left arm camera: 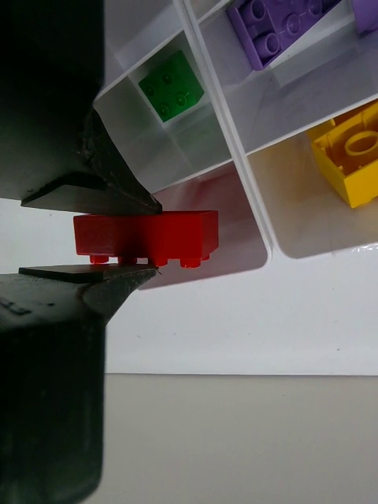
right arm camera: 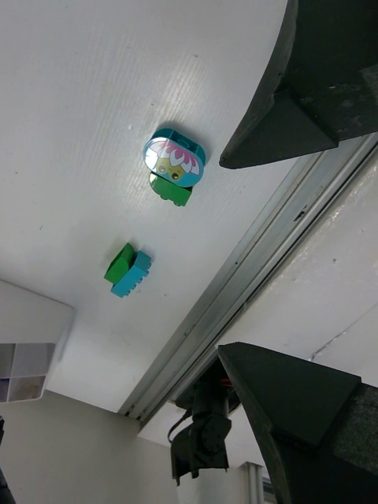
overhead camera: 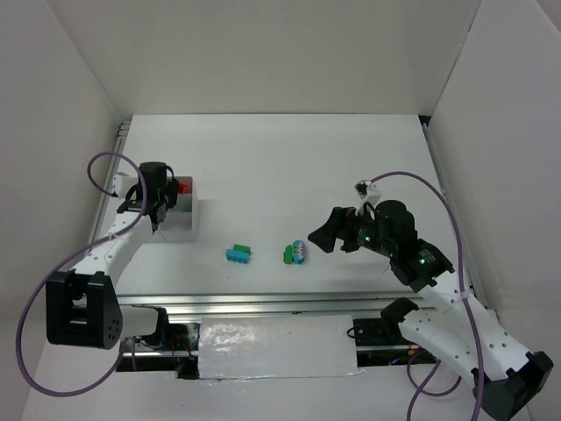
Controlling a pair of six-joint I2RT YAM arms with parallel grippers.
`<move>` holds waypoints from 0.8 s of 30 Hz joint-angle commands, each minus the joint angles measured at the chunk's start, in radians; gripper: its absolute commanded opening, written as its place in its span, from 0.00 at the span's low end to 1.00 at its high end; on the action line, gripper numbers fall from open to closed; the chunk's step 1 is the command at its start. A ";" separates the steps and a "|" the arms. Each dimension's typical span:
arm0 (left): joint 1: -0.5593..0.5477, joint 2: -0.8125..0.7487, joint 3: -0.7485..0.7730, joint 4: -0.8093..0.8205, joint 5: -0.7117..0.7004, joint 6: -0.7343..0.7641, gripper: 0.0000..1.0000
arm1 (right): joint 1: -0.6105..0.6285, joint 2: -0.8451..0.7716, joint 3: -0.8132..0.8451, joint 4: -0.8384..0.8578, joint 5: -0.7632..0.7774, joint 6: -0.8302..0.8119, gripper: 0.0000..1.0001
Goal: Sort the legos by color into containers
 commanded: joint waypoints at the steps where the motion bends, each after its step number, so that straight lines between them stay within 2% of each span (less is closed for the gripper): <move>1: 0.013 0.018 -0.008 0.055 0.003 0.005 0.35 | 0.000 -0.002 0.001 0.057 -0.017 -0.020 0.98; 4: 0.021 0.029 -0.009 0.067 0.013 0.012 0.41 | -0.002 0.001 -0.001 0.056 -0.026 -0.027 0.98; 6: 0.022 0.030 -0.008 0.074 0.021 0.018 0.51 | 0.000 0.003 -0.001 0.056 -0.031 -0.030 0.98; 7: 0.022 0.029 -0.008 0.074 0.021 0.020 0.51 | 0.000 0.003 0.001 0.056 -0.032 -0.030 0.98; 10: 0.025 0.014 -0.008 0.080 0.040 0.026 0.67 | 0.000 0.004 -0.002 0.059 -0.035 -0.031 0.98; 13: 0.025 -0.011 -0.008 0.074 0.040 0.028 0.75 | -0.002 0.009 -0.004 0.062 -0.041 -0.030 0.98; 19: 0.025 -0.101 -0.009 0.077 0.066 0.090 0.80 | 0.000 0.033 -0.016 0.076 -0.028 -0.013 0.98; 24: -0.001 -0.184 0.044 0.042 0.141 0.279 0.89 | 0.015 0.165 0.019 0.036 0.081 0.025 0.93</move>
